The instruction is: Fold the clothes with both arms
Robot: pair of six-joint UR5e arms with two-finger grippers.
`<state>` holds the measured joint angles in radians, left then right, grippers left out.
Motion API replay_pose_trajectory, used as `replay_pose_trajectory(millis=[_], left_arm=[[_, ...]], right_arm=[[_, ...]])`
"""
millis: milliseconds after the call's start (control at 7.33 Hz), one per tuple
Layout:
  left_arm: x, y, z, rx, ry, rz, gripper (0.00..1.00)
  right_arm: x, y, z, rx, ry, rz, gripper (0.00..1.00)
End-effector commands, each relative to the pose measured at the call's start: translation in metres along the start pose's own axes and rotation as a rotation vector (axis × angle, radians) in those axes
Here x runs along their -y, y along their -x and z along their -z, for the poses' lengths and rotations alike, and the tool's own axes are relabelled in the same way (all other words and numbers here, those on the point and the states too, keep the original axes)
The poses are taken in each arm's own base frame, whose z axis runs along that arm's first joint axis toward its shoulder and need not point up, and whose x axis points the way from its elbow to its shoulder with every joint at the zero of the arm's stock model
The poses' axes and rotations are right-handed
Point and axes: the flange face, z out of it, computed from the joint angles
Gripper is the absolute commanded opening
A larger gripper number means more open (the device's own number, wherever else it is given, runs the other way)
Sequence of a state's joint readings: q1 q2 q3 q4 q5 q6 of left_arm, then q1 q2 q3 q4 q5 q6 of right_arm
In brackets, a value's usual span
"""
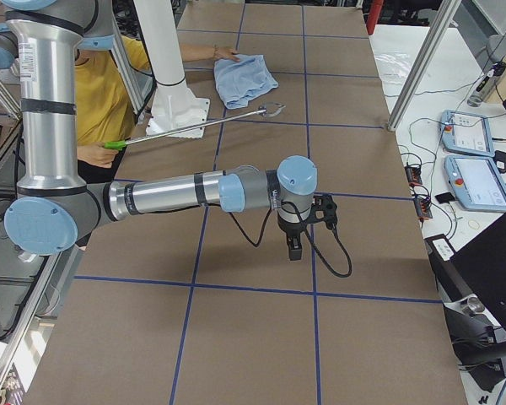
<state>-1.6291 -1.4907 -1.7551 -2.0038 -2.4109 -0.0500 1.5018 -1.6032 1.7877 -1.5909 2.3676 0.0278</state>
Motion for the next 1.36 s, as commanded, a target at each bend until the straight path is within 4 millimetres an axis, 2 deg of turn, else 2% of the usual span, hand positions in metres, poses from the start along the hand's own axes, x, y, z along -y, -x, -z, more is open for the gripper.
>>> replay_pose_trajectory(millis=[0, 409, 682, 955, 1228], left_arm=[[-0.006, 0.007, -0.008, 0.0, 0.014, 0.013, 1.0], [-0.007, 0.004, -0.013, -0.009, 0.026, 0.009, 1.0], [-0.011, 0.013, -0.02, 0.001, 0.039, 0.019, 1.0], [-0.006, 0.007, -0.017, -0.008, 0.021, -0.001, 1.0], [-0.004, -0.001, -0.023, -0.01, 0.016, -0.036, 1.0]], right_arm=[[-0.001, -0.001, -0.001, -0.002, 0.002, -0.002, 1.0], [-0.001, -0.001, -0.001, -0.001, 0.002, -0.001, 1.0], [-0.001, 0.0, -0.005, -0.004, 0.01, 0.001, 1.0], [-0.001, -0.001, -0.007, -0.004, 0.014, 0.0, 1.0], [-0.001, -0.001, -0.008, -0.003, 0.016, -0.001, 1.0]])
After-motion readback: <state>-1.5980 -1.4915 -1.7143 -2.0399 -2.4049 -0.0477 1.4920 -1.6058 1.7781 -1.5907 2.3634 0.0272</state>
